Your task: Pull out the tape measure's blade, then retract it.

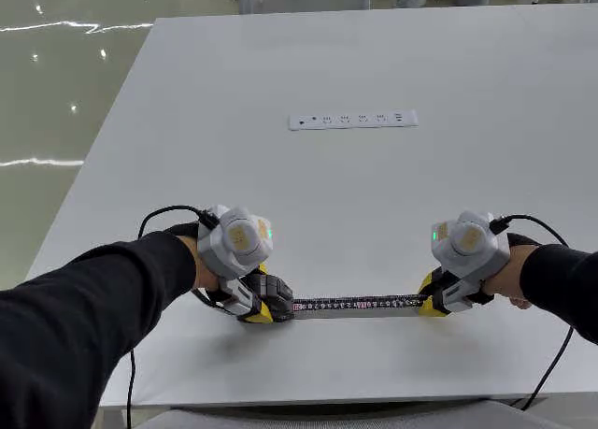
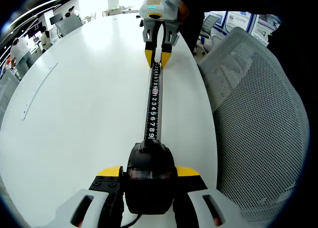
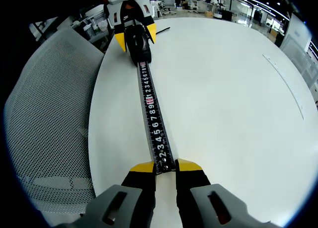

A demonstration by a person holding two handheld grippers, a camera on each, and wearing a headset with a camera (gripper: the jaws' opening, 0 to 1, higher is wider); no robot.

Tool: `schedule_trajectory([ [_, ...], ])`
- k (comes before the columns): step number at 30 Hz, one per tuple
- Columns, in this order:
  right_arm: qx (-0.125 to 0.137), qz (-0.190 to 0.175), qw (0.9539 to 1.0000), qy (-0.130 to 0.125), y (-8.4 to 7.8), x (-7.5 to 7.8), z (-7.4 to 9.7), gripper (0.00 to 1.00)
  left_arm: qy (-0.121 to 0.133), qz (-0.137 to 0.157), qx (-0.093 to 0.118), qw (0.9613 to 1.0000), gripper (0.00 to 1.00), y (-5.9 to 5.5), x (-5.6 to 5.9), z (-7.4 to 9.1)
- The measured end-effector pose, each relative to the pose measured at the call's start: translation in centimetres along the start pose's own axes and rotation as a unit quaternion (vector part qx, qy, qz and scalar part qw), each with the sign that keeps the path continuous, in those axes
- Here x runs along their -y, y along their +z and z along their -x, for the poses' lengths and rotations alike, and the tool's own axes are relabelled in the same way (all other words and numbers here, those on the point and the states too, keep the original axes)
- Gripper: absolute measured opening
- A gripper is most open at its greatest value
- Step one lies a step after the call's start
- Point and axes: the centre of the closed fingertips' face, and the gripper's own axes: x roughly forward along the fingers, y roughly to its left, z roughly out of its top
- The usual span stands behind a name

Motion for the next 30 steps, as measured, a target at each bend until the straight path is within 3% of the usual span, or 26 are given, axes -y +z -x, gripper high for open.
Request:
schedule_trajectory([
  [30,-0.002,-0.010,0.9999,-0.004,-1.1,0.2,0.6,0.10,0.001,0.000,0.001,1.0000,0.34,0.0,0.0,-0.1],
])
